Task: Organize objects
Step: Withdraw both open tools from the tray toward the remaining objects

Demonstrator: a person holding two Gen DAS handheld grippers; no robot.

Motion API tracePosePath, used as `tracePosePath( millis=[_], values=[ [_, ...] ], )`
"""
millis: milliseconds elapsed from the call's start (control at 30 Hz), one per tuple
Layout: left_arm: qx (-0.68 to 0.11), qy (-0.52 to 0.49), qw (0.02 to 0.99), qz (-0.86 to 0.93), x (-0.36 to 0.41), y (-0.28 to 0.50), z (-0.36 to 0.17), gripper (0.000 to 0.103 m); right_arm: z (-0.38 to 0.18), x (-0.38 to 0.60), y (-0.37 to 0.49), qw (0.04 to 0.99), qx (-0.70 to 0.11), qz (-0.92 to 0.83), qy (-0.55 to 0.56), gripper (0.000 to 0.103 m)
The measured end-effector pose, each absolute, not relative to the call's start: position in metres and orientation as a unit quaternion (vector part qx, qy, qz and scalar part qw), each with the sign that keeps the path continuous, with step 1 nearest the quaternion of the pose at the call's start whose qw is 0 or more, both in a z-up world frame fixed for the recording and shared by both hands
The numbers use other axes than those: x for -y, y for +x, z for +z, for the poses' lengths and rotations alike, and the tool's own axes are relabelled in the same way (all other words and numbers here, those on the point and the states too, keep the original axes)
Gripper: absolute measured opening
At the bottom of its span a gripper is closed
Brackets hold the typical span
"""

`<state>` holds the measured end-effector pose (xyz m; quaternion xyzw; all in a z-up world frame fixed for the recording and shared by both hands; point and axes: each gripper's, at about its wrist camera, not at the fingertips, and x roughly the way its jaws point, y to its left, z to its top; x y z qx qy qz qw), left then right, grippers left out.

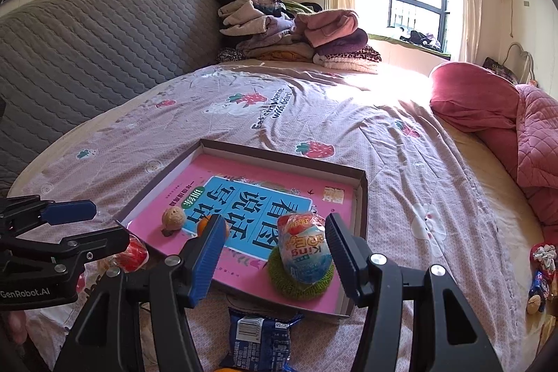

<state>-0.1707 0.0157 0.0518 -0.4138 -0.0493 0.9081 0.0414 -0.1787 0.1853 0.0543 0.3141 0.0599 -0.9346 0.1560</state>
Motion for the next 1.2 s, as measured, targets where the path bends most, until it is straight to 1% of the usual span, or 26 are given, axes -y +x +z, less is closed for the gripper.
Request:
tracePosePath(
  millis=[333,600,1200],
  values=[
    [0.038,-0.391,0.041,0.919,-0.016,-0.148,0.064,0.065,0.069,-0.184,-0.154,0.159,-0.049,-0.941,0.295,0.059],
    [0.046,-0.388,0.049,0.919,-0.013,-0.133,0.069,0.065,0.080,-0.182,-0.139,0.165,-0.049,-0.944,0.280,0.059],
    [0.042,-0.389,0.050,0.919,-0.016,-0.113,0.067,0.065,0.074,-0.194,-0.115,0.152,-0.041,-0.946,0.283,0.059]
  ],
)
